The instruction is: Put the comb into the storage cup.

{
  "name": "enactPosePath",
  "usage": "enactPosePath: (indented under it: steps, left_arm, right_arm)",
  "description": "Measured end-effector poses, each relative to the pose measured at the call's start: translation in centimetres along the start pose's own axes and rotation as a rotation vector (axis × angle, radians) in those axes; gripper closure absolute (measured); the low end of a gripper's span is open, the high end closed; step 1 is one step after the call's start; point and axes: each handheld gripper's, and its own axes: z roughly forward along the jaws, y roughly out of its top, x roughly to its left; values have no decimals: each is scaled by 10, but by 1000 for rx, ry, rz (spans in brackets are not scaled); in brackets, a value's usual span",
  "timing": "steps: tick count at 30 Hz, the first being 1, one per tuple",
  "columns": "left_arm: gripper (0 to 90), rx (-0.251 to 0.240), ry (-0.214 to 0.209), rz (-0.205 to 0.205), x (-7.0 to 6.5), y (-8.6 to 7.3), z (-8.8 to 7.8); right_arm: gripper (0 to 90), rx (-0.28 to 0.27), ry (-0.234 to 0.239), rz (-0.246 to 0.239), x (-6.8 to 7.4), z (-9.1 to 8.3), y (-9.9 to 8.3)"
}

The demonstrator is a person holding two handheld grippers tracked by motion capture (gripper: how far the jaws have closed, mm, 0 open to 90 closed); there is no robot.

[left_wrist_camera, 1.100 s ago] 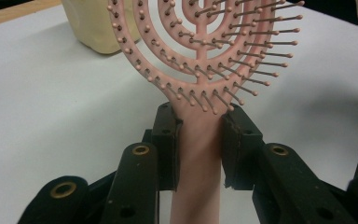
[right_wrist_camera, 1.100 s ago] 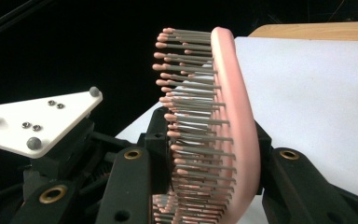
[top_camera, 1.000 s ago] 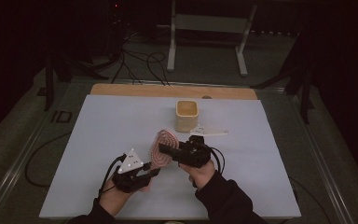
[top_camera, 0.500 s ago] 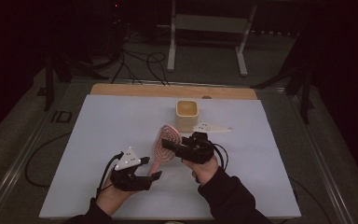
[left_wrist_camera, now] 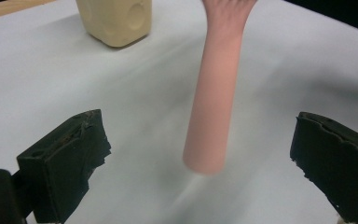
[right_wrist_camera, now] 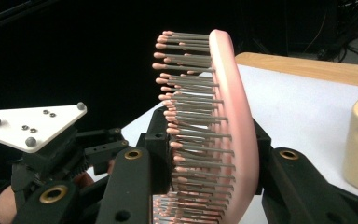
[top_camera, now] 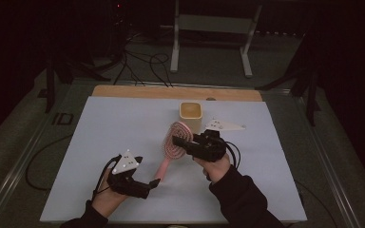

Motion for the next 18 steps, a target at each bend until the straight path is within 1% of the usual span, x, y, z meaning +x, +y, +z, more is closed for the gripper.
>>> enactPosePath:
  steps: [2,4,7,9,12,16,18]
  left_arm:
    - [39,6,-20,3,1,-3,-1]
    - [24,18,-21,8,2,-6,-3]
    - [17,18,-19,-6,4,-9,-5]
    - [11,24,-18,-3,6,-11,-7]
    - [5,18,-17,-15,8,-15,-10]
    - [4,19,-20,-17,11,-20,-13]
    - [4,22,-18,-31,12,-23,-14]
  right_arm:
    - [648,-2,-5,-4,-2,-2,1]
    - [648,-4,-6,-11,-3,-4,2]
    - [648,-12,-11,-7,-6,-7,5]
    - [648,-15,-17,-9,-7,-9,6]
    - [648,-20,-23,-11,-8,-12,9]
    - [648,-24,-32,-21,-10,-17,13]
    - [648,-27,-37,-22,-12,-19,14]
